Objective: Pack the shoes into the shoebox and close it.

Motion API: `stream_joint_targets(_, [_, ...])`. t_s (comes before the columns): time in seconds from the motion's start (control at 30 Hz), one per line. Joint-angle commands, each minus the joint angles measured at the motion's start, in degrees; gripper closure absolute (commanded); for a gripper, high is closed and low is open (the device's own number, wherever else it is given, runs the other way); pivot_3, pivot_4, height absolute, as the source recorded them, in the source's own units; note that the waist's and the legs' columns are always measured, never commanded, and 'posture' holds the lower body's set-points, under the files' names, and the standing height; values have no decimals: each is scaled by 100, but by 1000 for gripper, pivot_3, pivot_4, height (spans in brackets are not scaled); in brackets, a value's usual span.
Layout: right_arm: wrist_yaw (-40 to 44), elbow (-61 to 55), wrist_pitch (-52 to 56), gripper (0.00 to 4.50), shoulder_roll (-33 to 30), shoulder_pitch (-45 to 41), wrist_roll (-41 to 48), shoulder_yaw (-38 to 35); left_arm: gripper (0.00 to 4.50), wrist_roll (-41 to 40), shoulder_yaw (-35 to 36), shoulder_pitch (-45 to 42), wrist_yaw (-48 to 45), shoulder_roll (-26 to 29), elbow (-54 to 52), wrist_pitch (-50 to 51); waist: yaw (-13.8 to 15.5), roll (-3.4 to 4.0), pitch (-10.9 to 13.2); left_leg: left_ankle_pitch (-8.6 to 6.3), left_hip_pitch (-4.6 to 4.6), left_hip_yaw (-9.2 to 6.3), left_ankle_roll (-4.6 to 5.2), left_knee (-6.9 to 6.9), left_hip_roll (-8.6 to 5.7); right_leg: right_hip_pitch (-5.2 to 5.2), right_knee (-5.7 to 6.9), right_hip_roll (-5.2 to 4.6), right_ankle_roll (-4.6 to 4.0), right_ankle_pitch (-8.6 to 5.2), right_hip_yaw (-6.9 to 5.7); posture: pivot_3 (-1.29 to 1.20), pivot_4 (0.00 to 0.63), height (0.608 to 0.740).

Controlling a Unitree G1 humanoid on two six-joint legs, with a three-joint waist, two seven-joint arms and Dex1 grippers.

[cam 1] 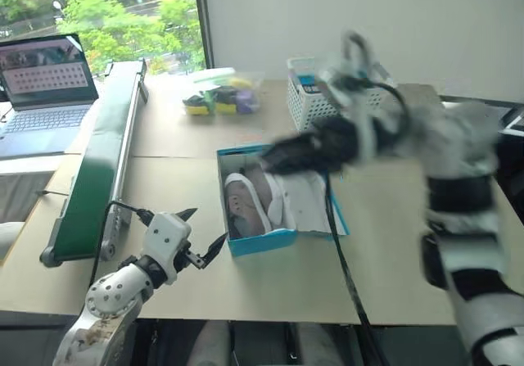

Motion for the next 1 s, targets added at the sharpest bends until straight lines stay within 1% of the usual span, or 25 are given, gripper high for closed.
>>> stream_joint_targets(0.03, [315,-1092,-570,1630,-698,832,-135,454,0,-48,50,-151,-130,79,-92,-69,-66,2,0,-1,8,14,1,0,8,-1,3,5,-2,1,7,0,150,735])
stream_joint_targets(0.07, [281,-1161,-698,2050,-819,1010,-243,540,0,-59,54,-172,-139,75,-83,-58,-91,1,0,-1,16,15,1,0,17,5,3,14,-4,0,8,0,150,735])
stream_joint_targets(0.13, [-198,-1273,-1345,2770,-1085,1747,-1058,1041,0,-92,58,-254,-232,134,-41,-28,-133,1,0,-1,35,21,1,0,24,13,9,21,24,-22,13,0,150,735])
stream_joint_targets(0.17, [-590,-1286,-1672,3078,-1125,2118,-1543,1310,0,-102,45,-305,-287,178,-19,-4,-129,-3,-3,0,39,23,2,-1,24,12,13,23,26,-24,18,0,150,735])
stream_joint_targets(0.2, [-910,-1315,-1899,3451,-1110,2401,-1874,1485,0,-110,40,-346,-334,216,1,8,-128,-3,-3,0,48,21,2,3,27,19,14,28,25,-27,17,0,150,735])
stream_joint_targets(0.3, [-1761,-1256,-1788,4450,-690,2693,-2175,1504,0,-167,82,-418,-413,277,40,37,-129,-6,-4,1,39,26,0,9,25,9,20,26,26,-27,24,0,150,735])
stream_joint_targets(0.4, [-2648,-1063,-1683,4450,-219,2932,-2466,1305,0,-192,113,-486,-508,339,83,54,-154,-7,-4,1,43,40,-1,17,27,5,28,32,30,-22,51,0,150,735])
stream_joint_targets(0.5, [-3363,-938,-1682,4450,136,3313,-2649,946,0,-229,145,-520,-563,382,100,62,-91,-9,-5,1,42,34,-1,20,26,11,27,38,34,-21,55,0,150,735])
stream_joint_targets(0.6, [-4320,-910,-1405,4450,917,3783,-2595,99,0,-244,142,-562,-613,421,162,46,-22,-10,-6,1,34,34,-1,22,24,7,25,37,31,-20,58,0,150,735])
stream_joint_targets(0.7, [-5136,-945,-1383,4450,1393,4169,-2918,-204,0,-272,104,-648,-646,419,190,71,-5,-11,-7,0,33,37,-1,21,25,4,27,38,18,-12,66,0,150,735])
stream_joint_targets(0.8, [-6104,-568,-1264,4450,2268,4271,-3019,-932,0,-329,49,-782,-676,383,220,122,-18,-17,-12,1,43,40,-1,23,27,11,27,41,29,-15,69,0,150,735])
stream_joint_targets(0.9, [-6557,-353,-1335,4450,3056,4327,-2831,-1569,0,-364,-15,-875,-700,378,227,167,-26,-24,-20,1,52,44,-1,27,36,20,25,55,43,-12,83,0,150,735])
stream_joint_targets(0.93, [-6652,-260,-1384,4450,3503,4266,-2493,-1994,0,-355,-51,-902,-713,385,240,173,-27,-28,-24,1,59,45,-1,28,38,26,25,58,42,-11,84,0,150,735])
stream_joint_targets(1.0, [-6759,-100,-1408,4450,4107,4114,-1968,-2611,0,-343,-78,-925,-736,393,271,170,-32,-29,-24,1,80,44,-1,29,45,51,21,63,41,-11,85,0,150,735])
